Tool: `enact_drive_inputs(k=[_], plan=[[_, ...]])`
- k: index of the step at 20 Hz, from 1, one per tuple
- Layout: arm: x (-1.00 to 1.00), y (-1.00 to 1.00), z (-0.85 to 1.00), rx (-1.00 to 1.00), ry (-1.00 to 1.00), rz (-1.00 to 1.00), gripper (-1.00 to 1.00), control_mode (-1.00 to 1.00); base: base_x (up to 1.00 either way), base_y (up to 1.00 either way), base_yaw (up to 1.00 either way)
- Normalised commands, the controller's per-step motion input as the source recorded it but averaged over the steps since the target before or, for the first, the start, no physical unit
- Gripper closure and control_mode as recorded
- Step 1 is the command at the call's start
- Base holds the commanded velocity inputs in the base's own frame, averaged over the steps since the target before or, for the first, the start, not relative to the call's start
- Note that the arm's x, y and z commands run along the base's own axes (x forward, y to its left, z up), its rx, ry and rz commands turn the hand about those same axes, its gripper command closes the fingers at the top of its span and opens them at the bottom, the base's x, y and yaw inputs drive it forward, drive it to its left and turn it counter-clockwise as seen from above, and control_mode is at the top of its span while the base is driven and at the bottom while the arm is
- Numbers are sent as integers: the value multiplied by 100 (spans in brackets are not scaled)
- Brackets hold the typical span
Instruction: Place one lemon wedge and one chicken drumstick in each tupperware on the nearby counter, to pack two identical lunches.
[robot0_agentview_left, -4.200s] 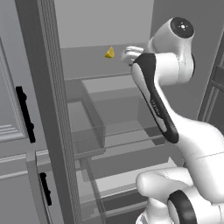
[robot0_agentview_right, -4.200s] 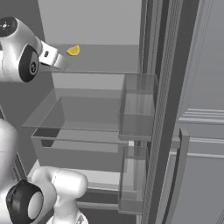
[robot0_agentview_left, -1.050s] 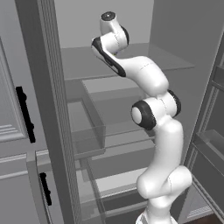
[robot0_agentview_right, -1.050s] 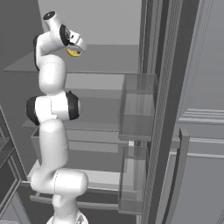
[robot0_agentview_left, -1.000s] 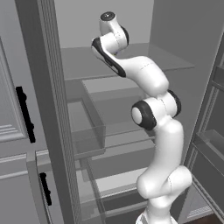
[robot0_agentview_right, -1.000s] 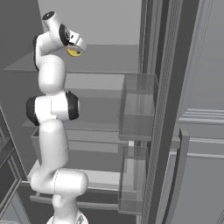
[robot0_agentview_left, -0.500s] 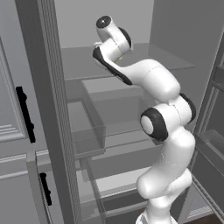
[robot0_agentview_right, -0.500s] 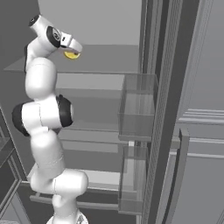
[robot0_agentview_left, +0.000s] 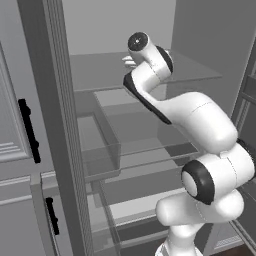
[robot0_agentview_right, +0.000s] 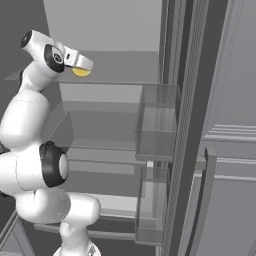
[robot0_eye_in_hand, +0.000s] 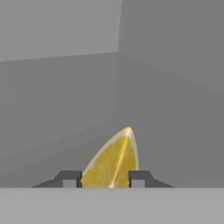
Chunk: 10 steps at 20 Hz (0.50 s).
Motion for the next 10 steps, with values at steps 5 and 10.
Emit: enact_drive_inputs(k=[5,10], plan=[[-100,-20,15,0,0,0,100,-100,0,0,0],[-100,-37,-1,0,-3,1,100,-100,0,0,0]])
